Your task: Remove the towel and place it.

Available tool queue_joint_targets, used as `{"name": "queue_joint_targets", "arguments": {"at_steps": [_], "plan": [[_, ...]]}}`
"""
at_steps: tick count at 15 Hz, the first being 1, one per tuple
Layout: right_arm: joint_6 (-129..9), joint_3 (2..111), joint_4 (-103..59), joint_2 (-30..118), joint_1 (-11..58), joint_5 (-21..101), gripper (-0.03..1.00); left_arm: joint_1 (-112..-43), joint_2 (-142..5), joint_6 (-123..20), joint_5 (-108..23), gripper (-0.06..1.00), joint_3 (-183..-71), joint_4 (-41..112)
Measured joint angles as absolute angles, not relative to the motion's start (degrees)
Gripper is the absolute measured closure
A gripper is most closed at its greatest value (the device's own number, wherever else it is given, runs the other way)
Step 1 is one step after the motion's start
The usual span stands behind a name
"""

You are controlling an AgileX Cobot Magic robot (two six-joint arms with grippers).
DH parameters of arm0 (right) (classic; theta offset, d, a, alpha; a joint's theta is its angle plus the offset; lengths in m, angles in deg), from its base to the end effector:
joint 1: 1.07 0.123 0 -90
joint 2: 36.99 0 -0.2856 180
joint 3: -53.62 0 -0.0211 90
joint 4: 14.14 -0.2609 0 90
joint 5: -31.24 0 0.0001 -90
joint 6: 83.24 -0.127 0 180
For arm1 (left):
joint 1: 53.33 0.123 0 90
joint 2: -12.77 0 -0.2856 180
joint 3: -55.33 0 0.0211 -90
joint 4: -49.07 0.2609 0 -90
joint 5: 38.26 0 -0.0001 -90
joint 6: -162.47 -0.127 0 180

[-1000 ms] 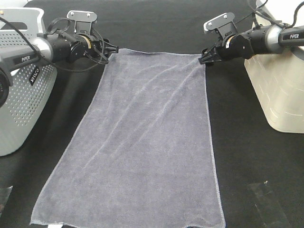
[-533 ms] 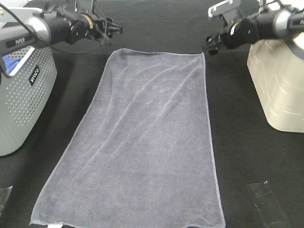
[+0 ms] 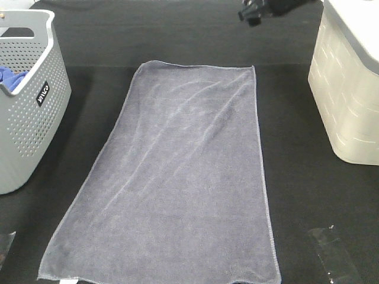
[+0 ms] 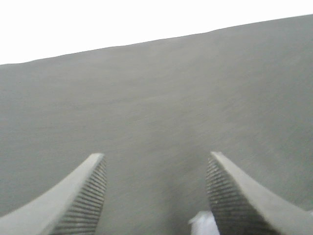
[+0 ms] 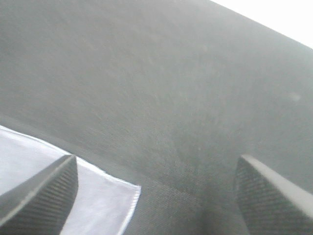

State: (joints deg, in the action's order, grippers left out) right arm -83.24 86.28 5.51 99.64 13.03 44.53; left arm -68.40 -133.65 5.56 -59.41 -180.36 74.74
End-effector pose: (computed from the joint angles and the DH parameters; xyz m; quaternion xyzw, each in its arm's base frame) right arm 0.5641 0.1315 0.2200 -0.2237 0.8200 -0.0561 0.5238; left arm 0.6009 -0.1412 0.2559 0.0700 0.8146 -0.0061 0.5757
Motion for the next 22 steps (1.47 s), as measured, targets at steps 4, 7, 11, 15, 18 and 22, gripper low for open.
{"name": "queue_joint_targets", "arguments": {"at_steps": [4,7,11,15,18,22], "plan": [[-83.2,86.3,-2.2,90.1,13.4,63.0,0.16,-70.8,-124.8,-2.2,-82.5,0.36,-180.4,73.6],[-83.2,86.3,-5.5,83.1,13.5,79.5,0.16,-71.2,-118.6,-5.0,-100.9,0.36,-180.4,69.2],[-83.2,86.3,-7.0,76.3,13.5,97.5,0.16,-71.2,-113.4,-7.4,-107.7,0.36,-180.4,64.7],[-82.8,81.2,-9.5,71.2,13.5,100.4,0.16,-71.2,-101.9,-10.5,-107.7,0.36,-166.4,60.1],[-82.3,69.8,-11.6,63.4,13.5,100.5,0.16,-71.2,-90.1,-9.9,-107.7,0.36,-146.4,60.2],[-82.3,50.6,-11.8,49.5,13.5,100.9,0.16,-71.2,-70.5,-8.3,-108.0,0.36,-123.3,60.2]]}}
